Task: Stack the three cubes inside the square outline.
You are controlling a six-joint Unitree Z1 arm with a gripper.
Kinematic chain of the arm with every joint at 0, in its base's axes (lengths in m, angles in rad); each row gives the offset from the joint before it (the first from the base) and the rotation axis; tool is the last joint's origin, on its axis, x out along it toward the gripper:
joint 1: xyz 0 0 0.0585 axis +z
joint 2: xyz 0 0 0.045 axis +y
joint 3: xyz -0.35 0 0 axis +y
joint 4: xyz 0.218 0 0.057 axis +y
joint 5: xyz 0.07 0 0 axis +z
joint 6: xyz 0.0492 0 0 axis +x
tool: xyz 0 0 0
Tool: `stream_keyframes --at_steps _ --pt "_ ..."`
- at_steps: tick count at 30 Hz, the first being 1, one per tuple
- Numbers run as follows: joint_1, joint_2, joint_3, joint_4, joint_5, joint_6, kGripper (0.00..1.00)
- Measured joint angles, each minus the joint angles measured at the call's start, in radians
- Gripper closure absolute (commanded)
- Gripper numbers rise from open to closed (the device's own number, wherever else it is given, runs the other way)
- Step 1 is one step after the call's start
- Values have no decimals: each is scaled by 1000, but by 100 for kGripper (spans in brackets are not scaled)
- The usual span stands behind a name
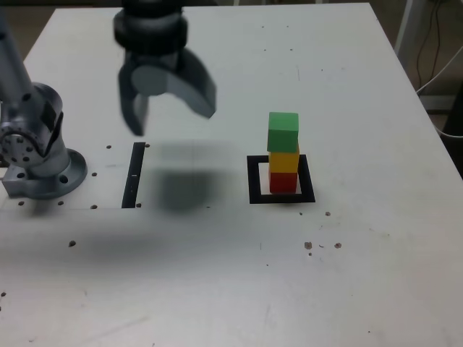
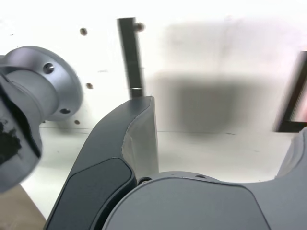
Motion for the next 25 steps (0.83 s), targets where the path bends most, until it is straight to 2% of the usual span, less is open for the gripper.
stream_keyframes --at_steps 4,9,13,18,25 --pt "0 -25 125 -30 0 0 1" --pt "0 -38 199 -96 -2 -4 0" --pt "0 -42 313 -203 -11 -11 0" --pt "0 -44 362 -275 -18 -11 0" --pt "0 -38 393 -326 -18 -11 1"
